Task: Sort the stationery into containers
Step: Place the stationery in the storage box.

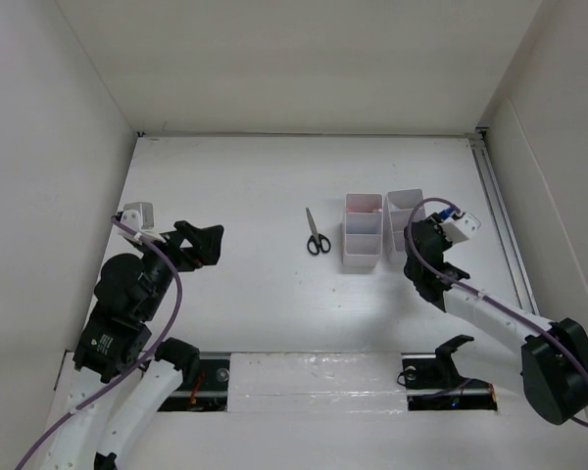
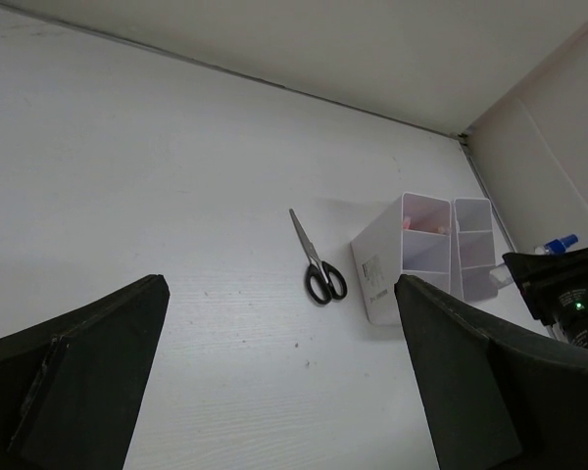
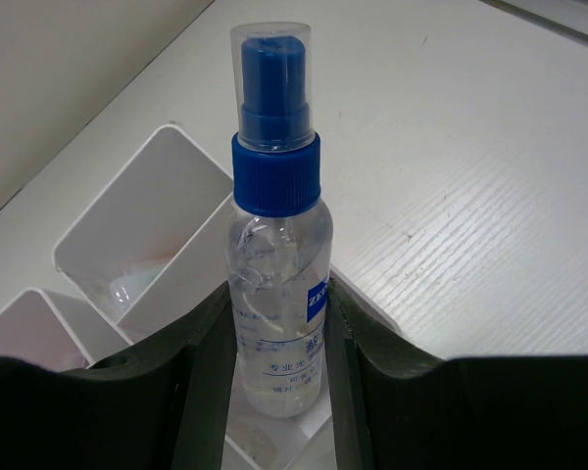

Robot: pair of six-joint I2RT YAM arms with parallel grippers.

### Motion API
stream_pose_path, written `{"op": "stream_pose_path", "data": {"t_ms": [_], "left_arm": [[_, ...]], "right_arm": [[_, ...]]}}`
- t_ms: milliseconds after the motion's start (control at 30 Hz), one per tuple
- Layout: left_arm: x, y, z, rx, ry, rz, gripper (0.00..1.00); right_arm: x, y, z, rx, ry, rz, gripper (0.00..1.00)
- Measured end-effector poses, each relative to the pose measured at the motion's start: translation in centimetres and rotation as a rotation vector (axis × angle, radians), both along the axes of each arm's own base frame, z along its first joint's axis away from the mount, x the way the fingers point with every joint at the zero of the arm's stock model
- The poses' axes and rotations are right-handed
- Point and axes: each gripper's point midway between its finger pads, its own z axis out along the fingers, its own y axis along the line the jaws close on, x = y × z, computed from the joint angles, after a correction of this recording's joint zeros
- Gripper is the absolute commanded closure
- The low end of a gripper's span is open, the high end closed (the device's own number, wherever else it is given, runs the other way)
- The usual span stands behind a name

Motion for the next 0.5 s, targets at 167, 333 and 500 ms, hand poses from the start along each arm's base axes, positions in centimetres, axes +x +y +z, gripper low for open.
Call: {"op": "stream_pose_path", "data": {"t_ms": [167, 333, 500], "left_arm": [[0.00, -0.01, 0.00, 0.000, 0.000, 0.000, 0.00], [-0.01, 0.00, 0.01, 0.000, 0.000, 0.000, 0.00], [-0.16, 0.06, 0.18, -0.003, -0.008, 0.000, 0.00]], "right_arm": [[0.36, 0.20, -0.35, 0.012, 0.006, -0.009, 1.00], [0.45, 0.26, -0.46, 0.028, 0.001, -0.016, 1.00], [0.44, 0.16, -0.42, 0.037, -0.008, -0.029, 1.00]]}}
